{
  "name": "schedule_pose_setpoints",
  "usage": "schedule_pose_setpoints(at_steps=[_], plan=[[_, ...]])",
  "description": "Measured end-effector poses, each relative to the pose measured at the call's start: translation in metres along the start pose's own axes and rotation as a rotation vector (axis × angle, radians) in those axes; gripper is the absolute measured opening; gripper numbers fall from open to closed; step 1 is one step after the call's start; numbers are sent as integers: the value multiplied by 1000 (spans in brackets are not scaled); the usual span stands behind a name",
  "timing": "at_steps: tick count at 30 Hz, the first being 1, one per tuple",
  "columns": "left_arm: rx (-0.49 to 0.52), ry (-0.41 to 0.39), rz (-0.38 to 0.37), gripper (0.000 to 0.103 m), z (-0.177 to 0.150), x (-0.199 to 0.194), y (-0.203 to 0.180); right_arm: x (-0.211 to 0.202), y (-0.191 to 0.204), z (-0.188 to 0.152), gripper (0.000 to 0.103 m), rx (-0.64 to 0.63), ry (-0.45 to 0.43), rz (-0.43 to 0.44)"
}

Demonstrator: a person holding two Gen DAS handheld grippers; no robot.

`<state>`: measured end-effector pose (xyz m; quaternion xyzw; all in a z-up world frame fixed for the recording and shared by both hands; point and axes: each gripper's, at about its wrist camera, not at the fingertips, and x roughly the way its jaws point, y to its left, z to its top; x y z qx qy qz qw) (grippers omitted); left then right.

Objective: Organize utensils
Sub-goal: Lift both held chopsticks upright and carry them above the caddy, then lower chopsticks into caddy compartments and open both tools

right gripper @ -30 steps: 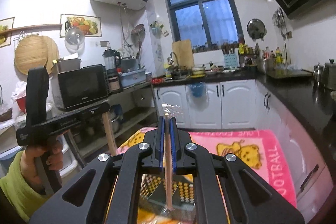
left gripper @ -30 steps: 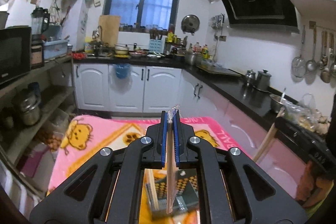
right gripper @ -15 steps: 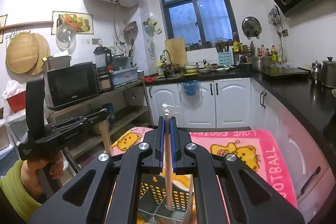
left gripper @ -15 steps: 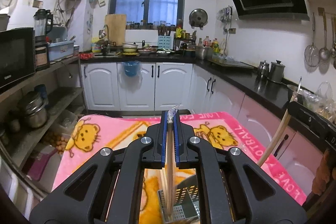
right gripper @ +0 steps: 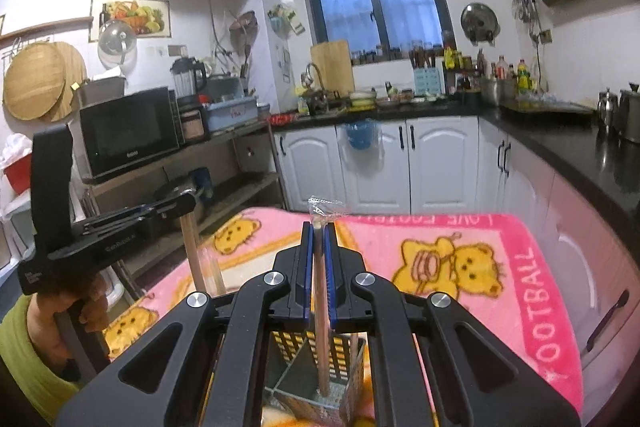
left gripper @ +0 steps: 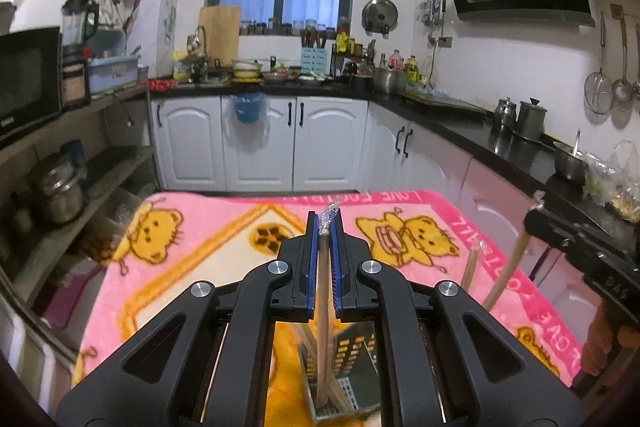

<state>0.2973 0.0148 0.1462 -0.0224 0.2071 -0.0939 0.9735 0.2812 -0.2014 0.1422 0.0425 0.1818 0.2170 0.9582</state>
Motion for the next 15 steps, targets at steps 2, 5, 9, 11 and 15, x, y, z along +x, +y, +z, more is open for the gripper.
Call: schedule_pose_setpoints(at_steps=[2, 5, 9, 11, 15], plan=[[-11, 16, -8, 3, -6, 3, 3, 6, -2, -7, 23, 13, 26, -8], [-18, 27, -7, 3, -11, 4, 6, 10, -4, -17, 24, 20, 49, -28], [-39, 49, -12, 22, -20, 4, 11, 10, -7, -25, 26, 40, 67, -40], [-45, 55, -14, 29, -25, 2, 13, 8, -9, -29, 29, 41, 71, -46], [-55, 66, -15, 44, -33, -4, 15, 1, -12, -37, 36, 52, 85, -50]])
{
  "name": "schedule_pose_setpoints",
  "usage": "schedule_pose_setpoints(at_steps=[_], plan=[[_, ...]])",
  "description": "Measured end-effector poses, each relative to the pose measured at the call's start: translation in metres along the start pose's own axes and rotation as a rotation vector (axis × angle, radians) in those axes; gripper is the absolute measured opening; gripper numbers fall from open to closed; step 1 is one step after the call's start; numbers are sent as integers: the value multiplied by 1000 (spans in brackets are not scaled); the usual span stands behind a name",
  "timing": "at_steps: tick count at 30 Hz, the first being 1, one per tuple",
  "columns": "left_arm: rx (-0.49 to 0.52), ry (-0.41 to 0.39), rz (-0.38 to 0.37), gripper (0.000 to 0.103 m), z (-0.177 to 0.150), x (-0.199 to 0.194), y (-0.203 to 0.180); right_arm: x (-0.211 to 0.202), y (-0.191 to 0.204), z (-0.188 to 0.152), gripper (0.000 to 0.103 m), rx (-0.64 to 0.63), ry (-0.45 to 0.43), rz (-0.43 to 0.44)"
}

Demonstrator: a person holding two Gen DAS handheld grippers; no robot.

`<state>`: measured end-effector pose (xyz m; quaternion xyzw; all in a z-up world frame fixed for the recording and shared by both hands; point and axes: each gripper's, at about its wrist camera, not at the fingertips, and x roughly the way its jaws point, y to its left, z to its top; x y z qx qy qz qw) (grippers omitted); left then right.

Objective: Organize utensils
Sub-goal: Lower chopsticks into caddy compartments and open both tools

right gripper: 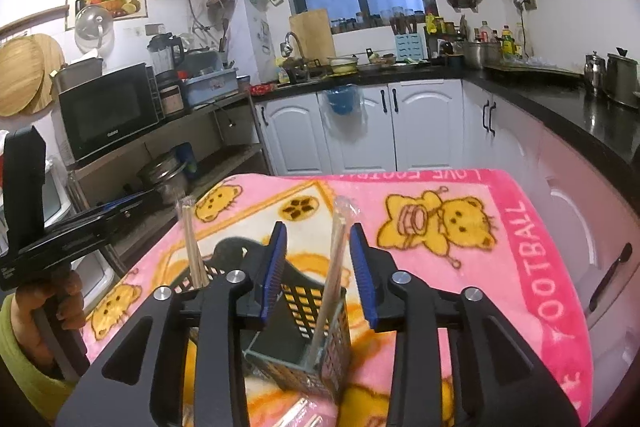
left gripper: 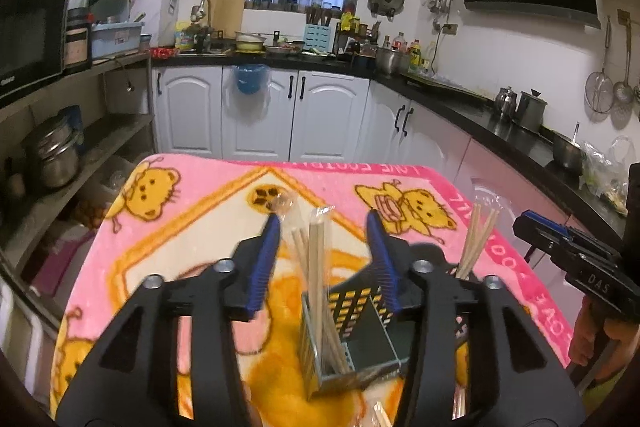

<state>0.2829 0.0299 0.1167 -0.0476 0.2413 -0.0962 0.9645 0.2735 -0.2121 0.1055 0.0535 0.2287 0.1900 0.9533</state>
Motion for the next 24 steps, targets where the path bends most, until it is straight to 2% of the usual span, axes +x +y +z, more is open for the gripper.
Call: schedule_pose_setpoints(at_steps=[2, 4, 8, 9, 13, 24], plan=[[-9, 5, -7, 48, -5, -5, 1, -3, 0, -4, 40, 0, 11, -7], [-14, 3, -24, 61, -10, -11, 0, -6, 0, -6, 41, -8, 23, -18], [-21, -1, -41, 73, -20, -25, -2, -12, 3, -16, 45, -16, 55, -25], [-20, 0, -45, 79, -22, -29, -2, -14, 3, -17, 46, -17, 59, -24], [-24, 3, -50, 90, -32, -38, -2, -22, 7, -27, 47, -27, 73, -18], [-28, 26, -53, 92, -59, -53, -6, -37, 21, -50, 49, -51, 100, 3]])
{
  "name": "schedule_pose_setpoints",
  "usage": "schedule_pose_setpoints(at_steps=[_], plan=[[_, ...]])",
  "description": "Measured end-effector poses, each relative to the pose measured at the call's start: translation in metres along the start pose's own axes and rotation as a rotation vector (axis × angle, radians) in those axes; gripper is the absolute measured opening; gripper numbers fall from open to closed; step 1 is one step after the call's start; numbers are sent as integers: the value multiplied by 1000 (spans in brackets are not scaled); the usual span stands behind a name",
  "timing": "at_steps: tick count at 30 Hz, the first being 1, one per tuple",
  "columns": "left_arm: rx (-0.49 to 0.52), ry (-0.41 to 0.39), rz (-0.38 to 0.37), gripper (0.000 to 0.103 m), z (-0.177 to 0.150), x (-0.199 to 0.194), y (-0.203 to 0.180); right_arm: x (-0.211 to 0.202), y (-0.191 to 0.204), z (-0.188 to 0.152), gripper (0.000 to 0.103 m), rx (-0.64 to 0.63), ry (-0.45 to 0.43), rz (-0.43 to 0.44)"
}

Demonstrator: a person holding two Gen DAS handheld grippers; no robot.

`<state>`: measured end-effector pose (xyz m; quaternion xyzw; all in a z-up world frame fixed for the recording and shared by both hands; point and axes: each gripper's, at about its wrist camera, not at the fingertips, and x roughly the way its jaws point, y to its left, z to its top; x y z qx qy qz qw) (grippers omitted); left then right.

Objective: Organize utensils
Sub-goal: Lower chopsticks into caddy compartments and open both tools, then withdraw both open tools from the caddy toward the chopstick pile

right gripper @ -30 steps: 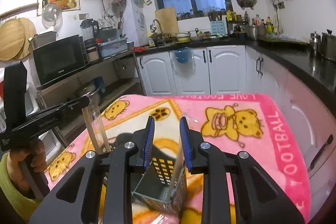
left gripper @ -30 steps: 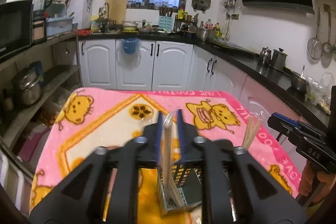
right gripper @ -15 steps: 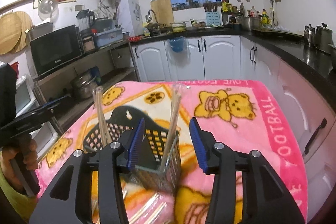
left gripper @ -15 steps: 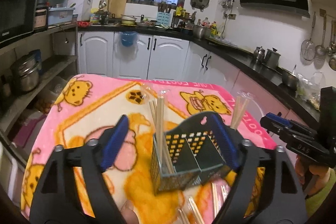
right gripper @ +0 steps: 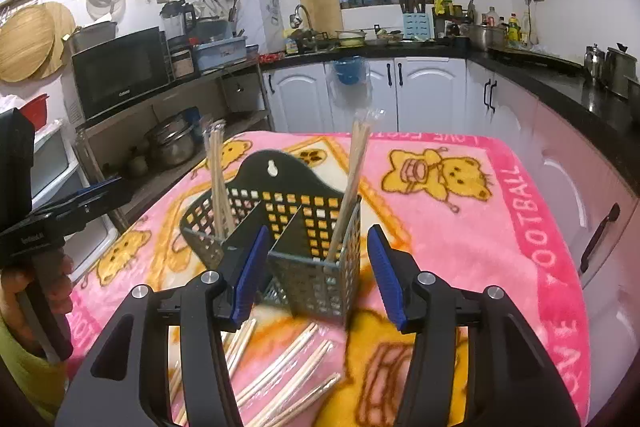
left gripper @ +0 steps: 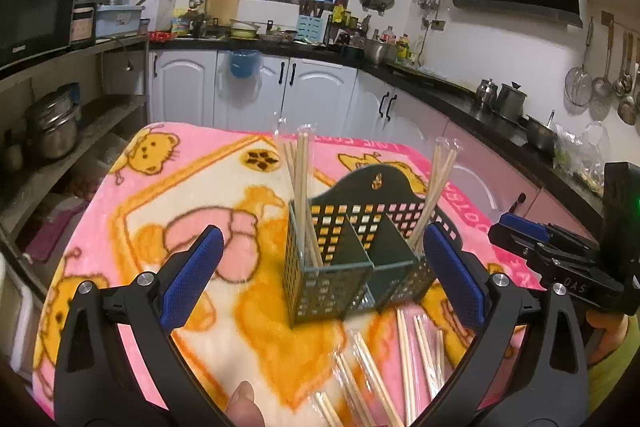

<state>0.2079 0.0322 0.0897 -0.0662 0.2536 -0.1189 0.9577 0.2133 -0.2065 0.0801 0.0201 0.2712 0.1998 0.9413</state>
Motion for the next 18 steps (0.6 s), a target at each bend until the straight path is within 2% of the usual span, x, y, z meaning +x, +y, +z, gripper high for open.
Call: schedule_pose_setpoints(at_steps=[18], plan=[[-43, 94, 12, 92, -52, -3, 7, -6, 12, -44, 49, -3, 64, 24]])
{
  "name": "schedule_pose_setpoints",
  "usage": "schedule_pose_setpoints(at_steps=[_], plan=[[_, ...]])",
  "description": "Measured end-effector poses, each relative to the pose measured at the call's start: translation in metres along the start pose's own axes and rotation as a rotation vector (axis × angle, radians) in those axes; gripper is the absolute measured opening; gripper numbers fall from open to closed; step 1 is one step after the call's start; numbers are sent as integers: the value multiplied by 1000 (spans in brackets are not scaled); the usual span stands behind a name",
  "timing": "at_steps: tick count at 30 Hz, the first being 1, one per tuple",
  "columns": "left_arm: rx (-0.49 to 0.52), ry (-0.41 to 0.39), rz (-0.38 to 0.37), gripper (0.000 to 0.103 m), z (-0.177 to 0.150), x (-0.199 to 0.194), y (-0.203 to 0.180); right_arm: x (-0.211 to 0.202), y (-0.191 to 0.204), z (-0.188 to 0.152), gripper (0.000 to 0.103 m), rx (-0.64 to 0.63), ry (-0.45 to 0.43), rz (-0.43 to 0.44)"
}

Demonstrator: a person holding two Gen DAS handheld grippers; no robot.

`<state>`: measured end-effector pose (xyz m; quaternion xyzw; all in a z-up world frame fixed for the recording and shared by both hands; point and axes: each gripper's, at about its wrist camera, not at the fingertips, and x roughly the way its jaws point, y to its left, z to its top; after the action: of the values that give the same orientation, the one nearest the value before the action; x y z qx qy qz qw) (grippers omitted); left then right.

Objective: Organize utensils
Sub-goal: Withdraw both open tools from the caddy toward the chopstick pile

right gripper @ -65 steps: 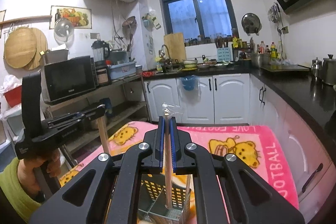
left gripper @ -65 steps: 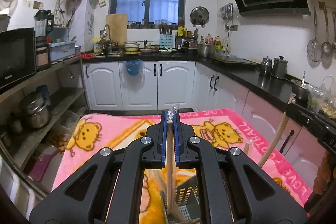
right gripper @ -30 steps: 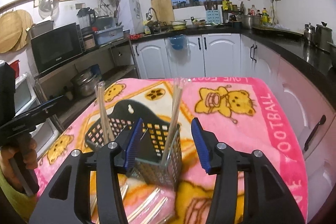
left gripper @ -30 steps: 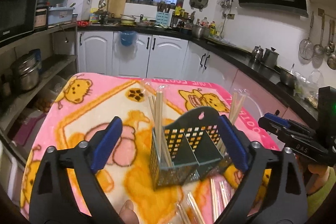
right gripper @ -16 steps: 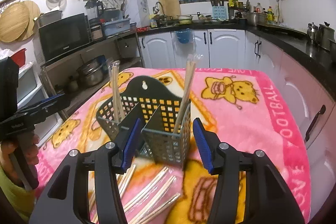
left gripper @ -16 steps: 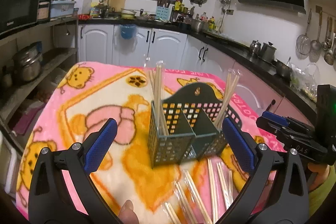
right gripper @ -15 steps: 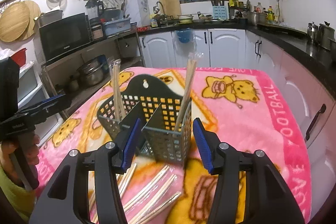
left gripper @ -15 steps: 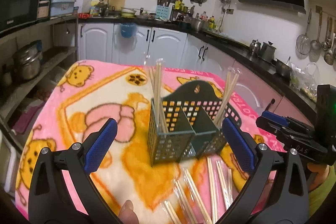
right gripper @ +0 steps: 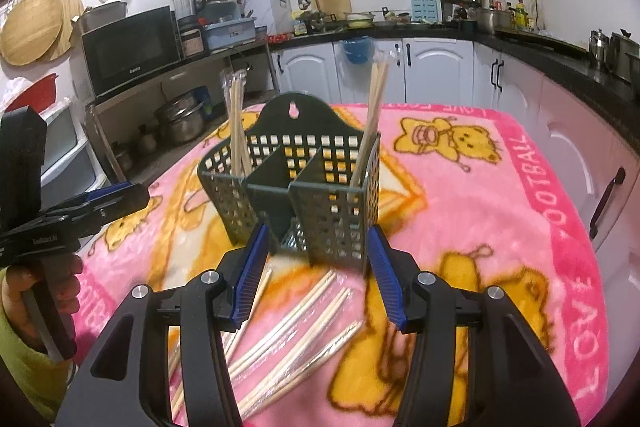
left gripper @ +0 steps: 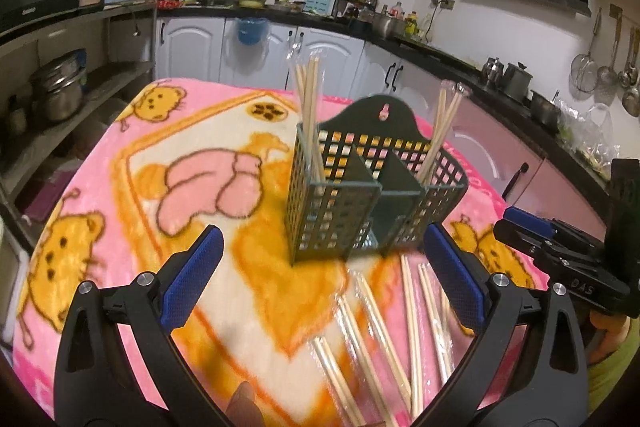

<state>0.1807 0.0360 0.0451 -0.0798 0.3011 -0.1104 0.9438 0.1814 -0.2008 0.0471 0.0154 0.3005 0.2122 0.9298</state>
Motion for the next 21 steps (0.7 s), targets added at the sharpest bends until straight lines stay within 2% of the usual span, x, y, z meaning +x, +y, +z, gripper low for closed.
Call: schedule_pose_setpoints(at_steps=[10, 21], plan=[[-18, 86, 39, 92, -31, 10, 11, 10, 1, -23, 49, 12, 57, -14], [-12, 167, 32, 92, -66, 21, 11, 19, -4, -38, 49, 41, 104, -15]])
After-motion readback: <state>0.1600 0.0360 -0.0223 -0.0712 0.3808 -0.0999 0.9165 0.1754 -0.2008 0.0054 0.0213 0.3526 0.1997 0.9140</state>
